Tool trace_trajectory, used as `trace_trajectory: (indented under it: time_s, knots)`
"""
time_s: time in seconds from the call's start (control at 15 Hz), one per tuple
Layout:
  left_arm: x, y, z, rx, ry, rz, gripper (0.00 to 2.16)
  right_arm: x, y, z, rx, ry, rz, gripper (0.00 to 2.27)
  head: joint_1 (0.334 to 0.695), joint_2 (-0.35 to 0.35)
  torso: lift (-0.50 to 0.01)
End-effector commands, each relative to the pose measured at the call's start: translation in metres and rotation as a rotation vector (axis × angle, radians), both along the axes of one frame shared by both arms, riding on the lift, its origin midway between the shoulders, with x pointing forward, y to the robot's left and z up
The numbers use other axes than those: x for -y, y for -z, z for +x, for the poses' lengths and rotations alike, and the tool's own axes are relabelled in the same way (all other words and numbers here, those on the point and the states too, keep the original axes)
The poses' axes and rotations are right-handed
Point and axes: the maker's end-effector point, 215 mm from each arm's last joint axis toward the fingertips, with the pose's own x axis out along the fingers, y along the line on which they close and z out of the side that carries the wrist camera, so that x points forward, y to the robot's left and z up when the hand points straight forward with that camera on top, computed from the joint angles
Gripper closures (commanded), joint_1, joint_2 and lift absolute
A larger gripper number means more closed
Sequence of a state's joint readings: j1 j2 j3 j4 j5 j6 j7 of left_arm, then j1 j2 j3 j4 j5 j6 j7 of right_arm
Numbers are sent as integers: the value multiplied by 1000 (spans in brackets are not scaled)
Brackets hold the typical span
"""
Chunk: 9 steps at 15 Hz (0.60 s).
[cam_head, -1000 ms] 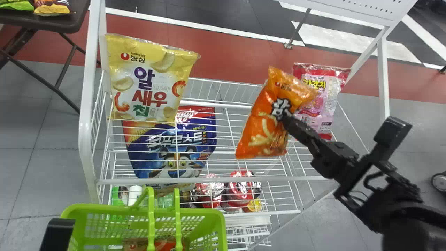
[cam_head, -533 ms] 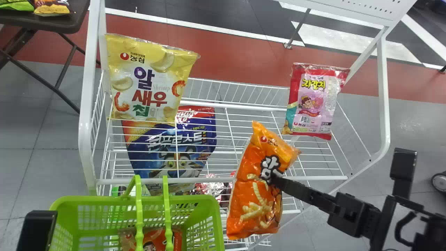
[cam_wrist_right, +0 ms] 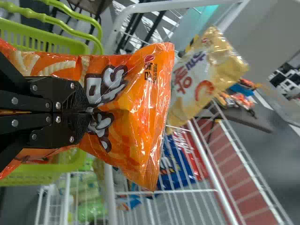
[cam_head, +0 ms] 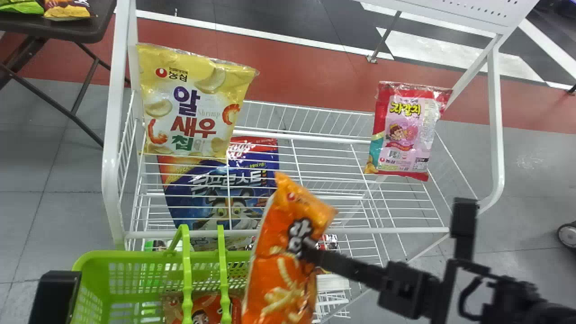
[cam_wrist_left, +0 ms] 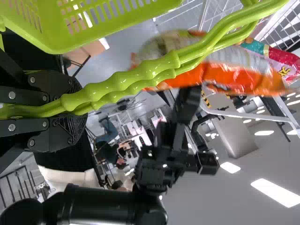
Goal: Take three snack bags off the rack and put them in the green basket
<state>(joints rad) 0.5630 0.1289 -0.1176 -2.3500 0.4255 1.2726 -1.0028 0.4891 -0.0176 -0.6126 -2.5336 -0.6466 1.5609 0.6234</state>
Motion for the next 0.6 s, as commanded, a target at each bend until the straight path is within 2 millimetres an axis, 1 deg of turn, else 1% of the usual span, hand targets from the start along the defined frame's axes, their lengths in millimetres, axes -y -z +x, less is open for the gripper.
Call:
trace_trajectory:
  time_s: [0.0, 0.07, 0.13, 0.27, 0.4, 0.53]
  knots:
    - [-2, 0, 2, 3, -5, 0, 1669, -26, 33, -15, -93, -53, 14, 2240, 695, -350, -23]
    - [-2, 0, 2, 5, -6, -3, 1669, -34, 42, -19, -119, -73, 16, 2236, 695, -350, -23]
    - [-2, -1, 3, 7, -7, -6, 1669, -37, 51, -25, -144, -84, 3, 2236, 695, -350, -23]
    - [-2, -2, 5, 15, -10, -9, 1669, -42, 58, -34, -168, -103, -2, 2236, 695, -350, -23]
    - [-2, -4, 8, 27, -13, -12, 1669, -45, 62, -38, -177, -126, -14, 2236, 695, -350, -23]
    - [-1, -4, 8, 26, -10, -13, 1669, -54, 72, -47, -200, -171, -49, 2219, 695, -350, -23]
